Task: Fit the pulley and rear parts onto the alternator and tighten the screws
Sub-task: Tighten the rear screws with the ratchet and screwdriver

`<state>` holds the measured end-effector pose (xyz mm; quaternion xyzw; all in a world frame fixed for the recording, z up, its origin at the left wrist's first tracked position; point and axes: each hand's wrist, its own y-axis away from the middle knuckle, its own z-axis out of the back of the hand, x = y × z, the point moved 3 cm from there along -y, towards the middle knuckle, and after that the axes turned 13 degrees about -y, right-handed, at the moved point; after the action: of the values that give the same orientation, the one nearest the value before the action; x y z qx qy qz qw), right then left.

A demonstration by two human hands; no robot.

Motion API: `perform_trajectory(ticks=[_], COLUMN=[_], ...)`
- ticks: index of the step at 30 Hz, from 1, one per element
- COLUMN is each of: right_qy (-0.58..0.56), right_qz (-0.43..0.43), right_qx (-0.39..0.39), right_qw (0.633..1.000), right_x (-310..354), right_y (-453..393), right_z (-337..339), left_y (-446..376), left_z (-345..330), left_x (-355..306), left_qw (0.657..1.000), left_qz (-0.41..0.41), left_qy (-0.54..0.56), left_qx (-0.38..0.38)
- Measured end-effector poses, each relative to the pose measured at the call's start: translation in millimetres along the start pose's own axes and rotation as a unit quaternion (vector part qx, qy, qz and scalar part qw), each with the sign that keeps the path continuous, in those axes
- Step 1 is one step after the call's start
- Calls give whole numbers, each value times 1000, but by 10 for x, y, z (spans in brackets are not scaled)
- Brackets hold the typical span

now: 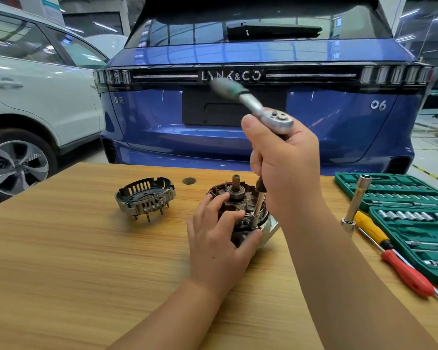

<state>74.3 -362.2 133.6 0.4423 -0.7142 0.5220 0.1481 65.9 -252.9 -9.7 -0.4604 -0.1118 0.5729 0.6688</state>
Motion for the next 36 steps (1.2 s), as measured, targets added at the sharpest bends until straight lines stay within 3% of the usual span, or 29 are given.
perform_trajectory(ticks=[5,12,18,23,27,32,36], right_qy=[-71,-86,-114,-61,3,-181,-175], right_qz=[-95,-86,-84,19,74,-82,-84], right_qx=[70,53,57,66,123,214,184], right_qw=[990,991,988,996,990,956,963], right_x=[-11,-85,-93,-57,-50,-87,-135], right_y=[-59,-87,-62,-5,19,-90,-102], right_z=[71,36,40,-31,-62,10,36], left_y=[70,223,204,207,198,186,45], left_z=[-26,-118,-82,-74,-61,-15,49], left_x=[-129,-195,-203,-201,-233,-215,-59], left_qw=[993,986,989,992,993,997,998], left_qz=[-25,-80,-61,-50,-52,-51,-50], left_qy=[-99,-143,-134,-118,-104,-59,-31], left_qx=[-56,-22,-7,0,-4,5,13])
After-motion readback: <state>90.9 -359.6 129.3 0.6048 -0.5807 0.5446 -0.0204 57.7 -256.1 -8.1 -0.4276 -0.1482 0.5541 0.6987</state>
